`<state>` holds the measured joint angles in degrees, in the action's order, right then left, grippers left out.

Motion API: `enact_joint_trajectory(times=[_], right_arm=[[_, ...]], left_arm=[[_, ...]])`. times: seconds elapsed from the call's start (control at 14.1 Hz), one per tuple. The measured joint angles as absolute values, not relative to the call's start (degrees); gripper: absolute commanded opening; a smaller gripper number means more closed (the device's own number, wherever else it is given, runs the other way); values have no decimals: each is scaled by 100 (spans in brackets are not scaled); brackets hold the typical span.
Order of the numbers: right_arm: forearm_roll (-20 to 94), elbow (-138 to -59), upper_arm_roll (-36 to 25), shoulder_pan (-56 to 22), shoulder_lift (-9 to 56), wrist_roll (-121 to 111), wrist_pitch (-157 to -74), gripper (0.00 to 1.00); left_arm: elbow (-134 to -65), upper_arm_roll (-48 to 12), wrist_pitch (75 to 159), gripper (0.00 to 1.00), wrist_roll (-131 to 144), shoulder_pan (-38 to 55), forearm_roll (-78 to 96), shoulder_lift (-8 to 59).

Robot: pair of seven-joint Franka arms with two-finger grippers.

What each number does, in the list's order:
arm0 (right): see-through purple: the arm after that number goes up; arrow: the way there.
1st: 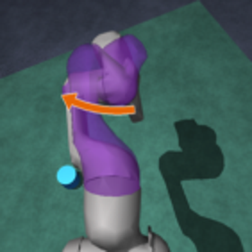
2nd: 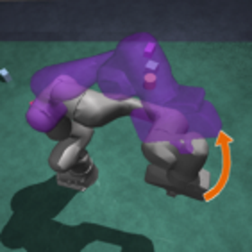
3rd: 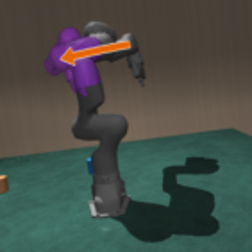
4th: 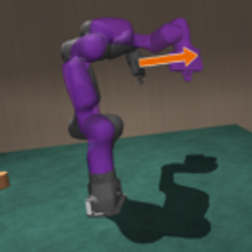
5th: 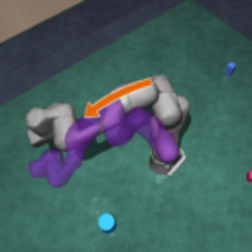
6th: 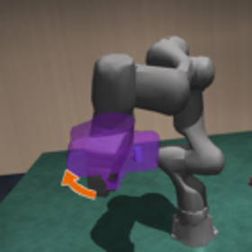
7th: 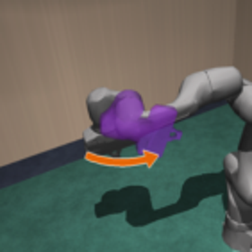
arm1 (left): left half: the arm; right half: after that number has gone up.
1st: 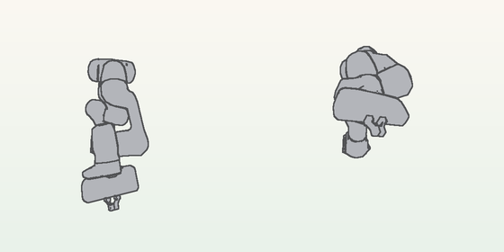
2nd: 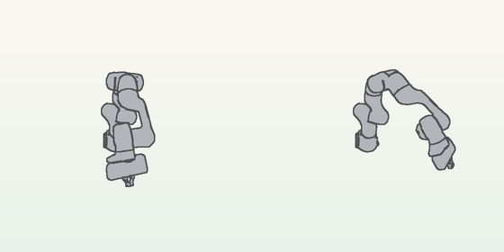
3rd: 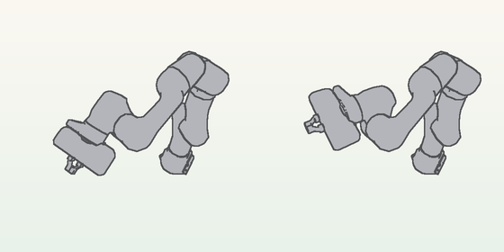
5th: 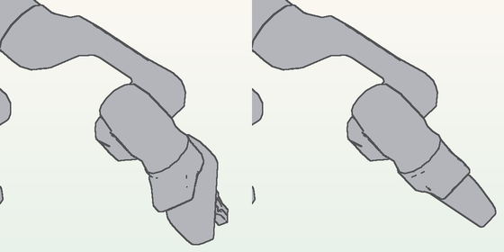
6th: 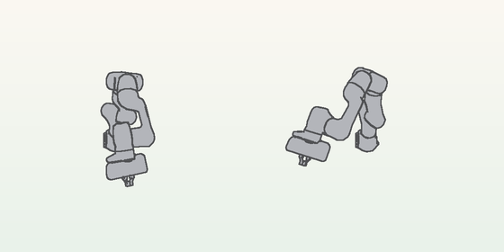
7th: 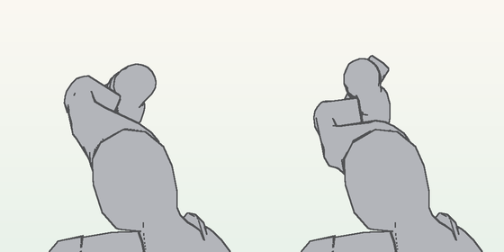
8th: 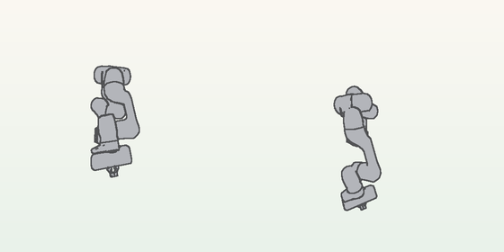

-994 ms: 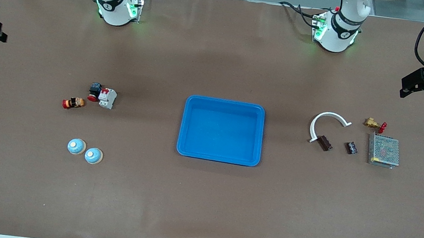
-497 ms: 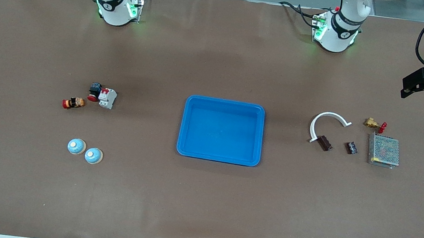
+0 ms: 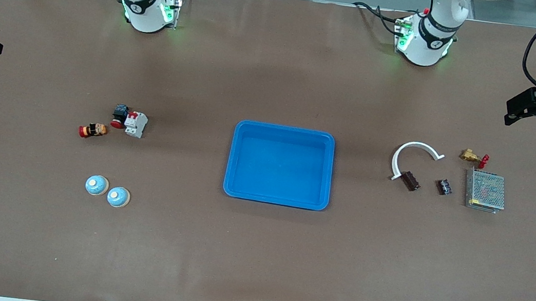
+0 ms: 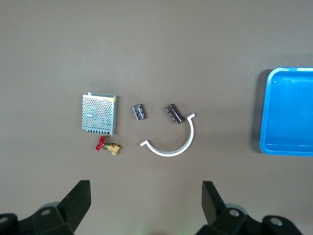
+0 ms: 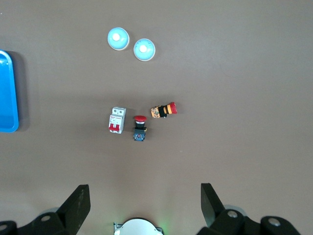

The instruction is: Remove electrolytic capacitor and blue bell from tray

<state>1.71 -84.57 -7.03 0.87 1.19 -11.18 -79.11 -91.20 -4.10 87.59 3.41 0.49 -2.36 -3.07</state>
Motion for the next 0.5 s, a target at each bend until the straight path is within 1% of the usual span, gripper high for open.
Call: enact_joint_trajectory(times=[0.5], right_arm=[[171, -8457, -618, 109, 122, -1106, -7958, 100]], left_arm=[[-9048, -557, 8759, 100, 387, 73, -236, -172]])
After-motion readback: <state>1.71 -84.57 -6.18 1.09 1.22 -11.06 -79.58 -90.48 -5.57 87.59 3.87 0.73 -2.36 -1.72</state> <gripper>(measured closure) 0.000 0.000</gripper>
